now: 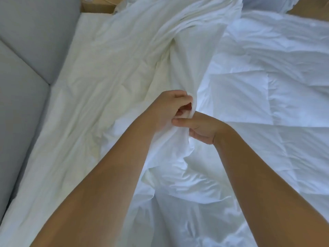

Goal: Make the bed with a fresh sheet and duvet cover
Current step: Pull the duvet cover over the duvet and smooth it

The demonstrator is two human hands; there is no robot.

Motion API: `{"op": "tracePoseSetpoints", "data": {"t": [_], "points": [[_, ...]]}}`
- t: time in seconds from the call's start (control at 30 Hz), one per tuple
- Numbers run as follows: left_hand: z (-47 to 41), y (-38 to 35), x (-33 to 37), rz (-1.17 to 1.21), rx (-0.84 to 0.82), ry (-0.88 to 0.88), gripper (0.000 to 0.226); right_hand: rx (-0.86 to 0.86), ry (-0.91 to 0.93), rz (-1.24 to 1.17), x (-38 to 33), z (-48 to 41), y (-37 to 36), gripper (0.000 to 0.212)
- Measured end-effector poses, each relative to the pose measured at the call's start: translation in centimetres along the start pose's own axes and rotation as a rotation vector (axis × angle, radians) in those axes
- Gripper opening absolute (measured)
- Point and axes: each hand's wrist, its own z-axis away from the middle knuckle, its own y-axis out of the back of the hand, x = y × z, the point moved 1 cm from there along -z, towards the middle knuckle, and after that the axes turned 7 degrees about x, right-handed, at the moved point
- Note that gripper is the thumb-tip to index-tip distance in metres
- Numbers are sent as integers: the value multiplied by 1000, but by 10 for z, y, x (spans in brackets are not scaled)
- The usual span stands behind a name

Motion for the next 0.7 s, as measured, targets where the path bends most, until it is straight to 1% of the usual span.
{"op": "tracePoseSetpoints", "data": {"t": [0.03, 0.07, 0.1, 0.13, 0.17, 0.2, 0.23, 0.27, 0.3, 0.33, 0.37, 0.4, 0.43, 0.47, 0.5, 0.53, 0.6, 0.7], "points": [[-1, 5, 0, 23, 51, 24, 18, 11, 28, -43, -3, 0, -5, 40], [-2, 12, -1, -29, 148, 18, 16, 19, 48, -115, -3, -1, -8, 40], [-4, 20, -6, -167, 251, -2, 20, 43, 58, -211, -3, -1, -12, 40], [-4, 28, -12, -320, 317, -10, 28, 80, 57, -307, -1, 0, -17, 39], [0, 33, -19, -447, 338, 33, 40, 135, 44, -376, 2, 0, -20, 34], [6, 36, -26, -511, 317, 146, 54, 187, 19, -409, 3, 1, -23, 29], [11, 36, -33, -518, 290, 286, 66, 230, -7, -408, 4, 2, -23, 29], [15, 36, -41, -515, 267, 399, 73, 246, -31, -392, 5, 3, -23, 34], [19, 35, -46, -508, 243, 477, 73, 238, -46, -341, 6, 5, -24, 35], [20, 33, -51, -467, 230, 519, 72, 229, -65, -251, 5, 5, -24, 30], [19, 30, -55, -377, 223, 529, 65, 230, -76, -98, 4, 5, -23, 24], [17, 26, -59, -263, 219, 517, 53, 238, -97, 100, 3, 3, -20, 31], [15, 23, -60, -174, 219, 493, 37, 261, -117, 313, 5, -1, -14, 45], [13, 21, -61, -106, 222, 465, 22, 282, -140, 482, 5, -4, -11, 53], [11, 19, -62, -63, 237, 431, 17, 300, -153, 582, 6, -6, -8, 52], [8, 18, -62, -43, 249, 382, 21, 309, -161, 622, 7, -7, -6, 45], [7, 19, -59, -40, 268, 249, 27, 279, -180, 495, 9, -7, -4, 32], [20, 19, -41, 28, 228, 71, 28, 216, -168, 168, 3, -3, -13, 28]]}}
